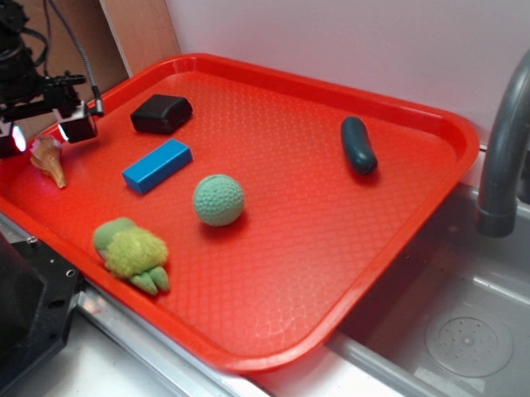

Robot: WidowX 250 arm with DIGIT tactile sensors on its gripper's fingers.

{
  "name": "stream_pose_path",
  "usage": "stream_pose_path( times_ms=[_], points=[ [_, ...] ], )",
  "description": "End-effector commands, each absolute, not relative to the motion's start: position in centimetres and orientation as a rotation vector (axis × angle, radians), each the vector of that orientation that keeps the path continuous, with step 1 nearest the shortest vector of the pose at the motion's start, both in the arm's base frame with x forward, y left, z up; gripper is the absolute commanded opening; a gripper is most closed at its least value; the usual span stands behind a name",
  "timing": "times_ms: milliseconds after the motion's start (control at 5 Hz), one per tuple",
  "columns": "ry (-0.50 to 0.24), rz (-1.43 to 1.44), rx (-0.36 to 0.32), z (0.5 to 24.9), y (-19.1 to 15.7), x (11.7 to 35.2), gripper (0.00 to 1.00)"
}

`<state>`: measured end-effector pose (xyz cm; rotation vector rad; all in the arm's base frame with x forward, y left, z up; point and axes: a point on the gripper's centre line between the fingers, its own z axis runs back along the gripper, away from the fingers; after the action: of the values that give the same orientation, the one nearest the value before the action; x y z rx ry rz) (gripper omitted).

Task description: Grab the shell.

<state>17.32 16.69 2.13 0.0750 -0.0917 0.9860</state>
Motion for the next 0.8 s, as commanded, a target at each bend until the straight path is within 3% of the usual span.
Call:
stream_pose_path(
  times_ms=[0, 400, 600],
  points=[
    [0.009, 1.056, 0.029, 0.9, 15.3, 16.4, 0.00],
    [0.018, 1.004, 0.006, 2.2, 12.7, 16.4, 0.00],
    [-0.010, 0.951, 0.037, 3.3, 11.8, 16.4, 0.00]
  ],
)
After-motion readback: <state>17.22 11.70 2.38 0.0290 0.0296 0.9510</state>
